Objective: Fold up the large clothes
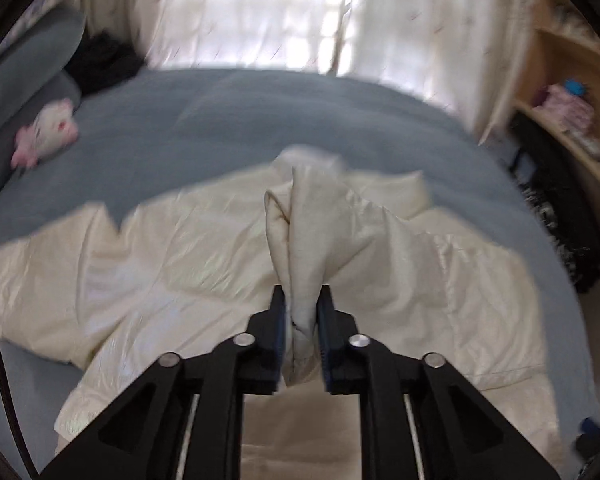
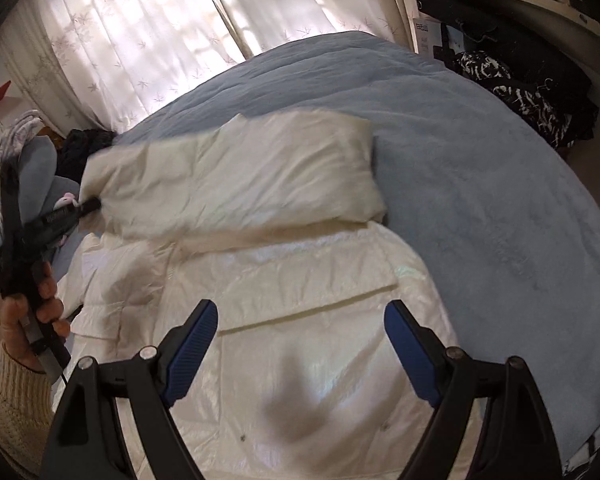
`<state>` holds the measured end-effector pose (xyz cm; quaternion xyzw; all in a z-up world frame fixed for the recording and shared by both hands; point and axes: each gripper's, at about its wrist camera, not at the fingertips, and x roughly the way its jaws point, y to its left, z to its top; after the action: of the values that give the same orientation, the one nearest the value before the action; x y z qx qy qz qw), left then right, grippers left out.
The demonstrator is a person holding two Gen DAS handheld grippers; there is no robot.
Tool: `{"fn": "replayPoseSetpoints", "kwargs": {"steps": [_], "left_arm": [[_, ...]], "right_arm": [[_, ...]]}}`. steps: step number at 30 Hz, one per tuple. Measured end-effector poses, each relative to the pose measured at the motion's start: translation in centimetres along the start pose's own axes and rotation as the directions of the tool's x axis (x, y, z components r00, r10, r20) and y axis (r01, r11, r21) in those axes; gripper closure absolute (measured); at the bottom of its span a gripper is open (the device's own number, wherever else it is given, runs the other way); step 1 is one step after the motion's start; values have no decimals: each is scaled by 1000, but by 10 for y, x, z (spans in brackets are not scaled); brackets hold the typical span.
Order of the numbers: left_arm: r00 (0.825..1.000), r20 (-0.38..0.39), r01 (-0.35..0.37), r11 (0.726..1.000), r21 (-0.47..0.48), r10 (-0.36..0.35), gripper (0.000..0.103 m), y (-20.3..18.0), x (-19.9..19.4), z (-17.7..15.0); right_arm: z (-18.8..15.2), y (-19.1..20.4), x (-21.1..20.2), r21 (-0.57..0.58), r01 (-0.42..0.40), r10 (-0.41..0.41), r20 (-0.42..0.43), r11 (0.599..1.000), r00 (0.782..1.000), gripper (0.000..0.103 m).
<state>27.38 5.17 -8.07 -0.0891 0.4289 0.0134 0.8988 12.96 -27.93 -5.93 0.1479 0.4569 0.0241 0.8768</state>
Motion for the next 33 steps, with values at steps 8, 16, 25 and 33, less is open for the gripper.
{"fn": "replayPoseSetpoints", "kwargs": {"steps": [8,16,25,33], "left_arm": [[984,-116,117,984,-136,-133,51,44,44,-17],[973,-190,110,987,-115,-131,49,26,71,15],[990,-126,58,996,-67,-66,89,17,87,28],[992,-121,13,997,-79,-23,80,22,96,17]], "right_arm": [[83,-16,30,56,16,-14,-36,998,999,17],[148,-60,146,227,-26,54,-120,974,991,17],[144,-55,187,209,-134,156,-95,969,983,80],[127,-43,196,113,92,-81,-94,989,992,48]]}}
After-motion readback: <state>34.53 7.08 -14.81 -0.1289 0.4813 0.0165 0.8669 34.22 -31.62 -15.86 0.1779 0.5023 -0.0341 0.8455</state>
